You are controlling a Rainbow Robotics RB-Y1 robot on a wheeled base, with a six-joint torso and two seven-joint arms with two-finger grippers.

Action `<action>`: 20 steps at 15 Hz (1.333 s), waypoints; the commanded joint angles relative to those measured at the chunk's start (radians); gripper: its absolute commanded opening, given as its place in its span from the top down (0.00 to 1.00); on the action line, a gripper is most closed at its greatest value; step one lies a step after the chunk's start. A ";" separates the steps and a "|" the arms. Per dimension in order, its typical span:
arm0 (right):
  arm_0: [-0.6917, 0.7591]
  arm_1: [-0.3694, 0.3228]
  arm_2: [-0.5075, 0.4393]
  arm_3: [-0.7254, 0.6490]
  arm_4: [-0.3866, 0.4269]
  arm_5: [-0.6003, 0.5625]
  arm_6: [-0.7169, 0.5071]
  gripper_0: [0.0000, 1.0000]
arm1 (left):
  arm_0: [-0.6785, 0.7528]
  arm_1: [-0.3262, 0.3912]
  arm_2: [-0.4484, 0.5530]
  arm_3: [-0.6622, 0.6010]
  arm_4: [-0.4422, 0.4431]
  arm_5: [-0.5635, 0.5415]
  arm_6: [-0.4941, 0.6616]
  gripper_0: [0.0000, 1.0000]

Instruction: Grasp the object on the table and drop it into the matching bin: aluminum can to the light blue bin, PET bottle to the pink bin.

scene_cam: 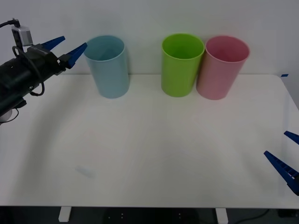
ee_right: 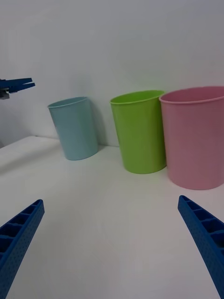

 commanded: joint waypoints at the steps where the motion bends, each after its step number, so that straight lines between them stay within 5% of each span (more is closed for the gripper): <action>1: 0.000 0.000 0.000 0.000 0.000 0.000 0.000 0.00 | 0.120 0.035 0.046 -0.087 0.037 -0.053 -0.014 0.00; 14: 0.000 0.000 0.000 0.000 0.000 0.000 0.000 0.00 | 0.541 0.046 0.355 -0.296 0.048 -0.290 -0.091 0.00; 20: 0.000 0.000 0.000 0.000 0.000 0.000 0.000 0.00 | 0.707 0.049 0.427 -0.377 0.097 -0.304 -0.103 0.00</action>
